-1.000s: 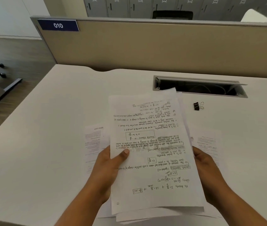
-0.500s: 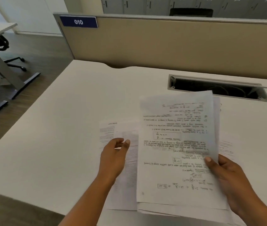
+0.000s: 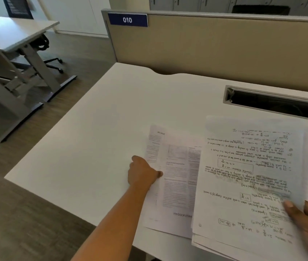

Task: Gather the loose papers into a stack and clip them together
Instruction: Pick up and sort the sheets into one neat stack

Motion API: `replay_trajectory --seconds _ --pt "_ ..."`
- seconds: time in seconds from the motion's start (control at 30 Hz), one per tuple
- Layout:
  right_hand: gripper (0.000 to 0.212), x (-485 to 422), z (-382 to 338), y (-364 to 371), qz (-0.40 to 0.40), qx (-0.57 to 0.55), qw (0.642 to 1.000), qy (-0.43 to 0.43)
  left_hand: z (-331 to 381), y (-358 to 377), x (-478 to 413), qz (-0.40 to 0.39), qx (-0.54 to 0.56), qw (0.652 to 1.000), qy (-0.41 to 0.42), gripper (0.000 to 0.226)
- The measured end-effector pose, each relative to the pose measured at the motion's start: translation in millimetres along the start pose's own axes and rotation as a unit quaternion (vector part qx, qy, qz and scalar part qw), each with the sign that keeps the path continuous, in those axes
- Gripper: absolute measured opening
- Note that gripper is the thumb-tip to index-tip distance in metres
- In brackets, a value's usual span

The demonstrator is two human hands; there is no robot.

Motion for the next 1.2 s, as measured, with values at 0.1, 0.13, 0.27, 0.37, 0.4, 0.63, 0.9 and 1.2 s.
replay_trajectory --seconds 0.1,0.13,0.27,0.37,0.4,0.63,0.9,1.2 --pt "0.088 9 -6 5 0.011 -0.006 1.0 -0.002 -1 -7 -5 0.004 -0.009 0.999 0.053 0.032" --pt "0.083 10 -7 7 0.01 -0.011 1.0 -0.005 1 -8 -6 -0.001 0.012 0.997 0.078 0.021" --pt "0.079 13 -5 7 0.029 -0.02 0.999 -0.021 18 -15 2 -0.024 0.065 0.984 0.162 0.027" --pt "0.025 18 -10 13 0.021 -0.018 0.999 -0.033 27 -32 8 0.003 0.056 0.977 0.203 0.025" --pt "0.008 18 -11 15 0.02 -0.016 0.999 -0.036 30 -39 11 0.013 0.049 0.975 0.216 0.024" --pt "0.011 20 -16 20 0.021 0.011 0.999 -0.037 36 -101 24 0.111 0.032 0.962 0.248 0.023" --pt "0.012 13 -12 14 0.022 -0.009 0.999 -0.032 42 -183 51 0.221 0.132 0.928 0.269 0.012" --pt "0.017 2 -15 19 0.027 -0.028 0.999 -0.035 85 -152 79 0.087 0.41 0.877 0.236 0.012"
Point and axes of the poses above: each hand's wrist, its own x-axis away from the middle knuckle, its own y-axis out of the palm, z = x × y, the point moved 7 cm from there along -x, towards the middle knuckle, and after that the axes turned 13 degrees about y, right-handed, at the moved point
